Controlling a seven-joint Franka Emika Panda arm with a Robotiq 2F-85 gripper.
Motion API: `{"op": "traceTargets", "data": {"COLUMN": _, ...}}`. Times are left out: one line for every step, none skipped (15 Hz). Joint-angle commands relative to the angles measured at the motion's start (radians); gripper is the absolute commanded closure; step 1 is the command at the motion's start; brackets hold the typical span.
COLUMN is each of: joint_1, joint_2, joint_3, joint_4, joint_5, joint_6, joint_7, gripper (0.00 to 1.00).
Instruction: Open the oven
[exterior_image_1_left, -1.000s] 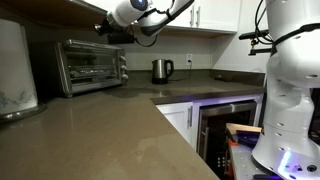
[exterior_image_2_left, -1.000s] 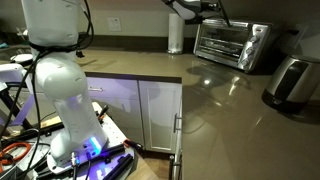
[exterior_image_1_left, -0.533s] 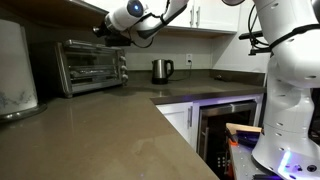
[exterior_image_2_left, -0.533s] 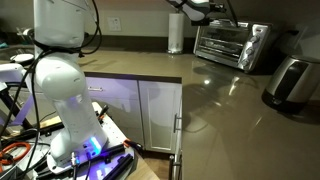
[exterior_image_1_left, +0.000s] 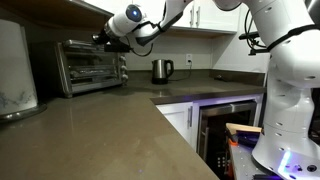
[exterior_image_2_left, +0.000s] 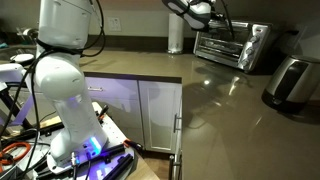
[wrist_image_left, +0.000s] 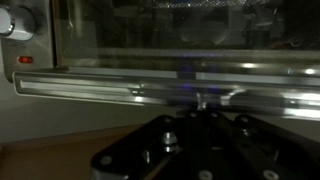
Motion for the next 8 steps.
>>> {"op": "traceTargets", "data": {"joint_1": -0.002, "joint_2": -0.038, "joint_3": 0.003, "joint_4": -0.08, "joint_5": 0.14, "joint_6": 0.034, "joint_7": -0.142, "gripper": 1.0}}
{"op": "traceTargets", "data": {"joint_1": -0.002, "joint_2": -0.048, "joint_3": 0.005, "joint_4": -0.098, "joint_5": 0.177, "joint_6": 0.028, "joint_7": -0.18, "gripper": 1.0}}
{"op": "traceTargets", "data": {"joint_1": 0.0, "joint_2": -0.063, "joint_3": 0.009, "joint_4": -0.12, "joint_5": 0.216, "joint_6": 0.021, "joint_7": -0.223, "gripper": 1.0}}
{"op": "traceTargets", "data": {"joint_1": 0.002, "joint_2": -0.079, "joint_3": 0.012, "joint_4": -0.143, "joint_5": 0.251, "joint_6": 0.011, "joint_7": -0.265, "gripper": 1.0}}
{"op": "traceTargets", "data": {"joint_1": 0.003, "joint_2": -0.093, "joint_3": 0.016, "joint_4": -0.166, "joint_5": 0.282, "joint_6": 0.002, "joint_7": -0.303, "gripper": 1.0}}
{"op": "traceTargets", "data": {"joint_1": 0.005, "joint_2": -0.111, "joint_3": 0.02, "joint_4": -0.192, "joint_5": 0.315, "joint_6": -0.008, "joint_7": -0.345, "gripper": 1.0}}
{"op": "traceTargets", "data": {"joint_1": 0.006, "joint_2": -0.125, "joint_3": 0.024, "joint_4": -0.213, "joint_5": 0.343, "joint_6": -0.016, "joint_7": -0.381, "gripper": 1.0}}
{"op": "traceTargets", "data": {"joint_1": 0.006, "joint_2": -0.139, "joint_3": 0.029, "joint_4": -0.234, "joint_5": 0.371, "joint_6": -0.025, "joint_7": -0.414, "gripper": 1.0}}
